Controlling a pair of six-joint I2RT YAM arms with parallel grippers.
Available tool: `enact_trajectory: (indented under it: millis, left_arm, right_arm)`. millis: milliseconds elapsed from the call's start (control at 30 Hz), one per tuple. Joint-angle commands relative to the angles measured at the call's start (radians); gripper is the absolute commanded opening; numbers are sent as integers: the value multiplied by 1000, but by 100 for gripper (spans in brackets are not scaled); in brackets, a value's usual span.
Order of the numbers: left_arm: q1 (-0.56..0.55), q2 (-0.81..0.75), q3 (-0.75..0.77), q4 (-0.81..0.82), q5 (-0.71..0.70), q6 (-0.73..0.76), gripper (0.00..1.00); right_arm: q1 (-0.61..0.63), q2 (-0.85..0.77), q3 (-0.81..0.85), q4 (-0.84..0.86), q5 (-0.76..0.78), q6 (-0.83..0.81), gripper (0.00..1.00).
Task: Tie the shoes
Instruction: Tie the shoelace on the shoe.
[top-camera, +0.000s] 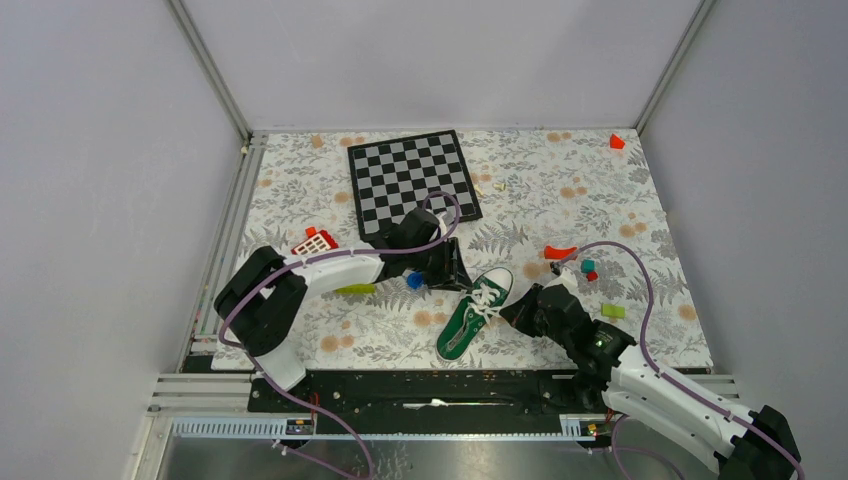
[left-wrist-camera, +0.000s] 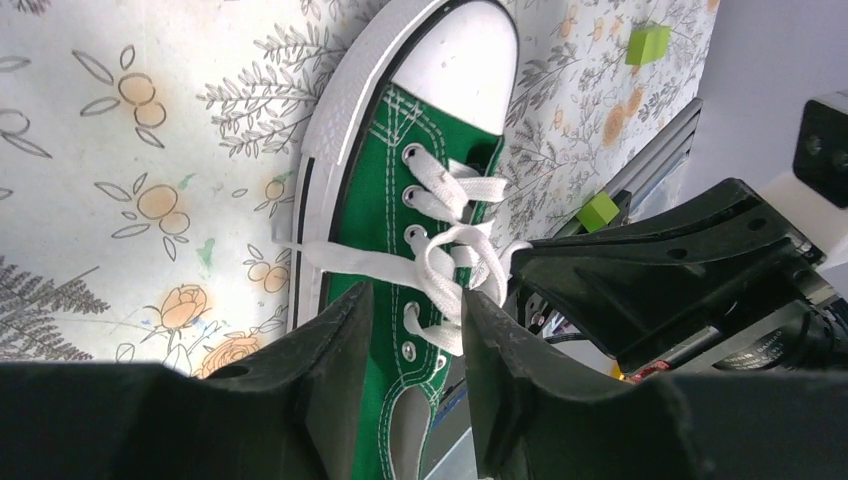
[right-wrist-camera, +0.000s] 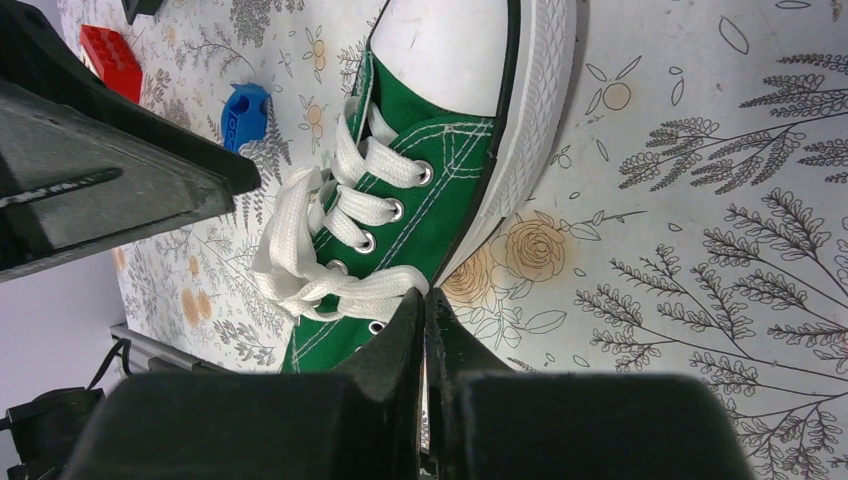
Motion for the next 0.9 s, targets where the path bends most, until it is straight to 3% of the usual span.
enact_trajectory:
  millis: [0,300,867]
  left_arm:
    - [-5,-41,46,24,-25,37,40]
    - [-17,28,81,24,21,53,42]
    - [-30,80,110,18,45,61,26]
  right_arm:
    - [-3,5,38,24,-8,-12,0]
    - [-3,6,34,33,-11,-8,0]
    - [-3,1,27,38,-10,-2,0]
